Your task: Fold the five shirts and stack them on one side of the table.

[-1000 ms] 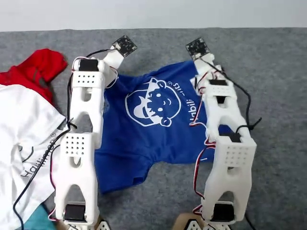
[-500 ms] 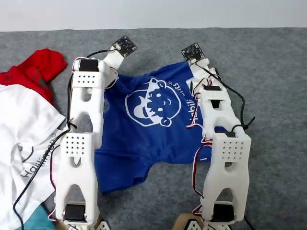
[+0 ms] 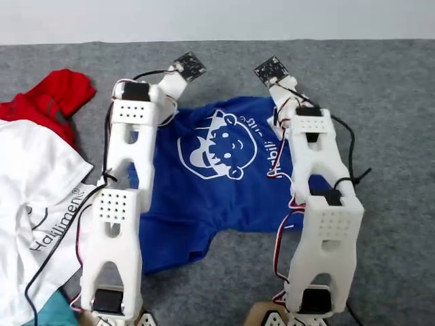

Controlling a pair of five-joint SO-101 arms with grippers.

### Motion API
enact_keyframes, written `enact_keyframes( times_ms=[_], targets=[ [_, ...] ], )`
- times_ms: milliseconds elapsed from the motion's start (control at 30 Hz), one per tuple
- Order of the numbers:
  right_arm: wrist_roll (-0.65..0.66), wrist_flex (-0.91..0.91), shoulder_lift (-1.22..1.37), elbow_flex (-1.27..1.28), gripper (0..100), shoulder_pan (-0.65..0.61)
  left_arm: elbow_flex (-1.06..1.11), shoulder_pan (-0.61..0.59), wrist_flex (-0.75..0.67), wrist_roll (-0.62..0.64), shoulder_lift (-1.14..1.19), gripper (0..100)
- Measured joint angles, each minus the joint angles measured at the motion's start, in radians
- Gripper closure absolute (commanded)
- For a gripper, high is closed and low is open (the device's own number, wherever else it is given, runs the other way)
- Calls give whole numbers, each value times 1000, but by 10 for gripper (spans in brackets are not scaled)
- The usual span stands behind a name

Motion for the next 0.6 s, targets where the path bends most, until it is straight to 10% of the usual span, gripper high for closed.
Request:
enact_keyframes(
  times_ms=[367,600],
  targets=[
    [-2,450,-71,0,974,43,-176,31,147,-2,0,997],
    [-2,559,-106,0,619,54,-176,31,152,-2,0,997]
  ],
)
